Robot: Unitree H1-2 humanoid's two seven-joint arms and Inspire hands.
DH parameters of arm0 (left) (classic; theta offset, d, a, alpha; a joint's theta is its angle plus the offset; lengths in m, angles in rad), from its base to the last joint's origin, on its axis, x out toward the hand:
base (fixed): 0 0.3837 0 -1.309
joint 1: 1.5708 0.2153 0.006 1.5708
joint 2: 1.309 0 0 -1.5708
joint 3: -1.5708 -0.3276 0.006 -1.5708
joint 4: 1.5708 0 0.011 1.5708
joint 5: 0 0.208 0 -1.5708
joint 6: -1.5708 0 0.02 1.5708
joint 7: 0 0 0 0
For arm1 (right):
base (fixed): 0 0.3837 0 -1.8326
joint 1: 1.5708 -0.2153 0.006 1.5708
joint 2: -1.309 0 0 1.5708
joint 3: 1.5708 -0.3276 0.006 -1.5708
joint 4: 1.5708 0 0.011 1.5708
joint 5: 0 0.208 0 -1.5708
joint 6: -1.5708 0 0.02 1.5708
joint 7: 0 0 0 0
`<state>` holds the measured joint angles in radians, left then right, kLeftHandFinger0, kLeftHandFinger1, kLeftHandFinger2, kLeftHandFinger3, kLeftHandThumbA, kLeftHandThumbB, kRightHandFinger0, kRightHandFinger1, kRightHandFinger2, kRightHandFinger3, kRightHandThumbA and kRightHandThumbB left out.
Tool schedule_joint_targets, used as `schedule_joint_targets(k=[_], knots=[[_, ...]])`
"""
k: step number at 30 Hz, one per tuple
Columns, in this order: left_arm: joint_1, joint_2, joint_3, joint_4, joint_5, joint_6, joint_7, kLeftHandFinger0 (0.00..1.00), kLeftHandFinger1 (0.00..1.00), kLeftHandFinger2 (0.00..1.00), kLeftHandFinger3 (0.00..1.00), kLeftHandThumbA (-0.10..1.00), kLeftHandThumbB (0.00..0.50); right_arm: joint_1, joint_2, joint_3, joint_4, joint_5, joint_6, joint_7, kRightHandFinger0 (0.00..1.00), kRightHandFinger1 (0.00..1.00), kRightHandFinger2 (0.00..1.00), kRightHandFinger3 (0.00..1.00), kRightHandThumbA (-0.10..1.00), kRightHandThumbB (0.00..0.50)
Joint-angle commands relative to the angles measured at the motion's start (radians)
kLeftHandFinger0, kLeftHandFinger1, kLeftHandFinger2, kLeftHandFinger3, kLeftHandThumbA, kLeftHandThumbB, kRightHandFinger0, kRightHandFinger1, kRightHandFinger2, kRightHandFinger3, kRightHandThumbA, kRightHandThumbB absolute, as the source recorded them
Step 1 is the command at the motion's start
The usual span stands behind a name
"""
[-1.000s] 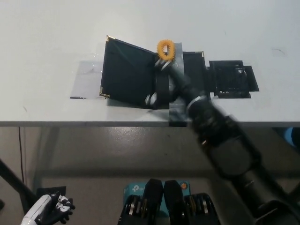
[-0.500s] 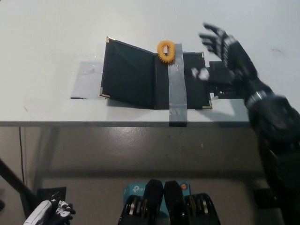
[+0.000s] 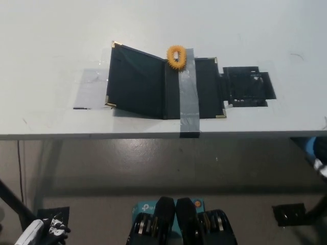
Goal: The robot uses its right hand to push the cover of the diary kept in the middle of the desk towards the left to open it
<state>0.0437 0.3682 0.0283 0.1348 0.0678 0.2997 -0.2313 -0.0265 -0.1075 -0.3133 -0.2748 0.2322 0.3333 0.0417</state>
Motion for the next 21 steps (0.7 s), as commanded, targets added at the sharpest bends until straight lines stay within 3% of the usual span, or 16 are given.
schedule_joint_targets(k=[1,3,5,7,8,13,15,21], knots=[[0.003,0.014,0.031,-0.017,-0.013,-0.042,0.024,0.52,0.59,0.27,0.38,0.47,0.5,0.015,0.022,-0.035,0.049,0.018,-0.21,-0.011,0.52,0.57,0.57,0.58,0.9,0.241],[0.011,0.016,0.038,-0.02,-0.015,-0.04,0.021,0.51,0.59,0.26,0.37,0.47,0.5,0.034,0.028,-0.033,0.075,0.005,-0.242,-0.012,0.49,0.54,0.54,0.54,0.88,0.255],[0.017,0.015,0.05,-0.027,-0.019,-0.048,0.024,0.51,0.58,0.26,0.39,0.47,0.5,0.049,0.04,-0.053,0.178,-0.013,-0.298,-0.038,0.44,0.48,0.48,0.47,0.86,0.319],[0.012,0.013,0.057,-0.02,-0.023,-0.059,0.022,0.5,0.57,0.25,0.38,0.47,0.5,0.046,0.04,-0.055,0.204,-0.021,-0.308,-0.045,0.42,0.48,0.48,0.47,0.87,0.322],[0.009,0.009,0.064,-0.015,-0.032,-0.061,0.02,0.49,0.56,0.24,0.37,0.45,0.5,0.05,0.04,-0.051,0.215,-0.039,-0.315,-0.054,0.42,0.47,0.47,0.47,0.89,0.299],[-0.001,0.009,0.068,-0.011,-0.032,-0.054,0.013,0.47,0.55,0.23,0.36,0.45,0.5,0.067,0.048,-0.057,0.297,-0.044,-0.355,-0.071,0.36,0.43,0.44,0.45,0.85,0.322],[0.001,0.01,0.066,-0.008,-0.032,-0.065,0.01,0.49,0.57,0.25,0.37,0.47,0.5,0.066,0.047,-0.053,0.328,-0.054,-0.386,-0.075,0.34,0.41,0.43,0.46,0.85,0.289],[0.0,0.001,0.076,0.008,-0.056,-0.077,0.003,0.5,0.57,0.25,0.37,0.45,0.5,0.058,0.046,-0.047,0.395,-0.054,-0.44,-0.085,0.28,0.37,0.39,0.44,0.85,0.306]])
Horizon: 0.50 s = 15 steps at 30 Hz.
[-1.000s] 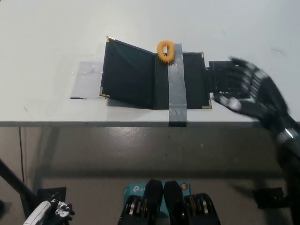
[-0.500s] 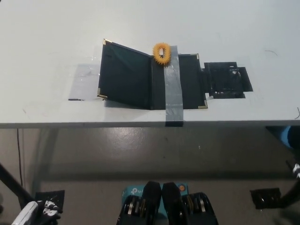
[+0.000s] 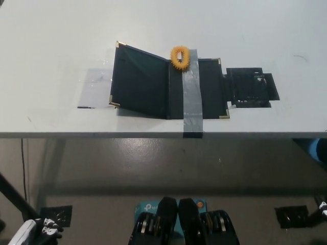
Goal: The robot uses its right hand to push the cover of the diary kept in the middle of the desk towards the left to open it
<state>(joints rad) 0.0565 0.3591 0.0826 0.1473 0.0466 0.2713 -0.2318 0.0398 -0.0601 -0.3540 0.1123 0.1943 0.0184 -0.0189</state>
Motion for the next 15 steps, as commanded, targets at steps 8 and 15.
schedule_joint_targets(k=[8,15], knots=[[-0.017,-0.001,0.065,0.021,-0.086,-0.048,-0.005,0.49,0.57,0.27,0.35,0.4,0.5,-0.019,-0.024,0.003,0.032,-0.022,-0.14,-0.024,0.23,0.32,0.37,0.45,0.86,0.304],[-0.033,-0.009,0.102,0.029,-0.103,-0.058,0.018,0.45,0.53,0.23,0.36,0.4,0.5,-0.022,-0.026,0.017,0.033,-0.015,-0.085,-0.021,0.21,0.31,0.38,0.46,0.86,0.309]])
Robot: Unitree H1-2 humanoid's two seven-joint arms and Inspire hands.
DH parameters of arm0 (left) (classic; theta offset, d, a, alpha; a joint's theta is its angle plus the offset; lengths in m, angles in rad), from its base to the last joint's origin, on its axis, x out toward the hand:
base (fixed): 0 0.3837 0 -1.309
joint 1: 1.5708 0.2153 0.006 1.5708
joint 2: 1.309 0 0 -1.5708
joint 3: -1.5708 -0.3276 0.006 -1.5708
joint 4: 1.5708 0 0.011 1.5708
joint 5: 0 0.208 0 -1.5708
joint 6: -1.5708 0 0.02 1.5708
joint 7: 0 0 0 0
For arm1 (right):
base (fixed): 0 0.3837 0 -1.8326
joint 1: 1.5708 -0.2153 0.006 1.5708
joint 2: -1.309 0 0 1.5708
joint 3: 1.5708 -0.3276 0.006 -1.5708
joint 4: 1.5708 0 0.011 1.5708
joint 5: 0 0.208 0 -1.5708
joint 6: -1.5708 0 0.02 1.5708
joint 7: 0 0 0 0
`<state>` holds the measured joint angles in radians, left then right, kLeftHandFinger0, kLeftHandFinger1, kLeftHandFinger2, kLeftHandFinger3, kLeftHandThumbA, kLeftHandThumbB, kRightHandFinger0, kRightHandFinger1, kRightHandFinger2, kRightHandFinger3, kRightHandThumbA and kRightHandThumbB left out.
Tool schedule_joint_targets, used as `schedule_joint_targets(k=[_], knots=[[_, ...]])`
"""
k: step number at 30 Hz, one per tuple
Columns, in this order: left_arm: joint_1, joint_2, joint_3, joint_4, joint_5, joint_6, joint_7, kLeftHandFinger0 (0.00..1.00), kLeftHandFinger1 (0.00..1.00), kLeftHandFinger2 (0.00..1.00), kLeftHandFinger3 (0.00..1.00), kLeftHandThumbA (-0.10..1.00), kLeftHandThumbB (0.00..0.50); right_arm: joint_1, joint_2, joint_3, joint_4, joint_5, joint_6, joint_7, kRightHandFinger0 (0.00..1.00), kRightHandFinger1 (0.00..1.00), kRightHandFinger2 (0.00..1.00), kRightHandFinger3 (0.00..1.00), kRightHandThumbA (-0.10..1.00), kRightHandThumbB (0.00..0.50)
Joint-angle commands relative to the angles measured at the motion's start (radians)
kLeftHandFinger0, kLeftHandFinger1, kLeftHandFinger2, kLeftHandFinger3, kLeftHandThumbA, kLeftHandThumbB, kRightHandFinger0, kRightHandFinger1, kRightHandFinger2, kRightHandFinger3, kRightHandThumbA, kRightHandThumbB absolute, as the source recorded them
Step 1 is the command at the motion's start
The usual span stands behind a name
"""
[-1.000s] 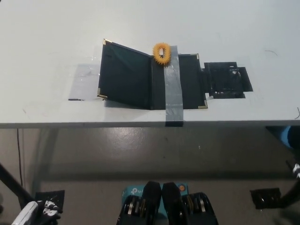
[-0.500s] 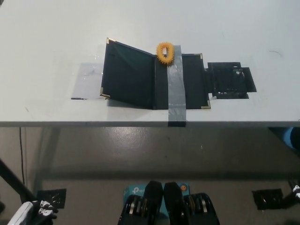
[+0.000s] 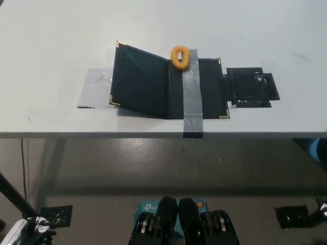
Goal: The robot uses its right hand to push the cover of the diary kept in the middle of the desk towards the left to open it
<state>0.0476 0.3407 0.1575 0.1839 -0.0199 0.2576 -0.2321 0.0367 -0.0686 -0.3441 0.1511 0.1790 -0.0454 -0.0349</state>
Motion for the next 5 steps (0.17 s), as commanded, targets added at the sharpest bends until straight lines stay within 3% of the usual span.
schedule_joint_targets(k=[1,5], knots=[[-0.031,0.004,0.037,-0.013,-0.03,-0.049,0.035,0.43,0.53,0.23,0.38,0.4,0.5,-0.033,-0.011,0.0,-0.003,0.016,-0.004,-0.014,0.17,0.29,0.37,0.44,0.87,0.324],[-0.041,-0.005,0.063,-0.013,-0.029,-0.066,0.061,0.45,0.56,0.26,0.38,0.39,0.5,-0.054,-0.003,-0.005,0.012,0.03,0.005,-0.022,0.15,0.26,0.34,0.44,0.88,0.33]])
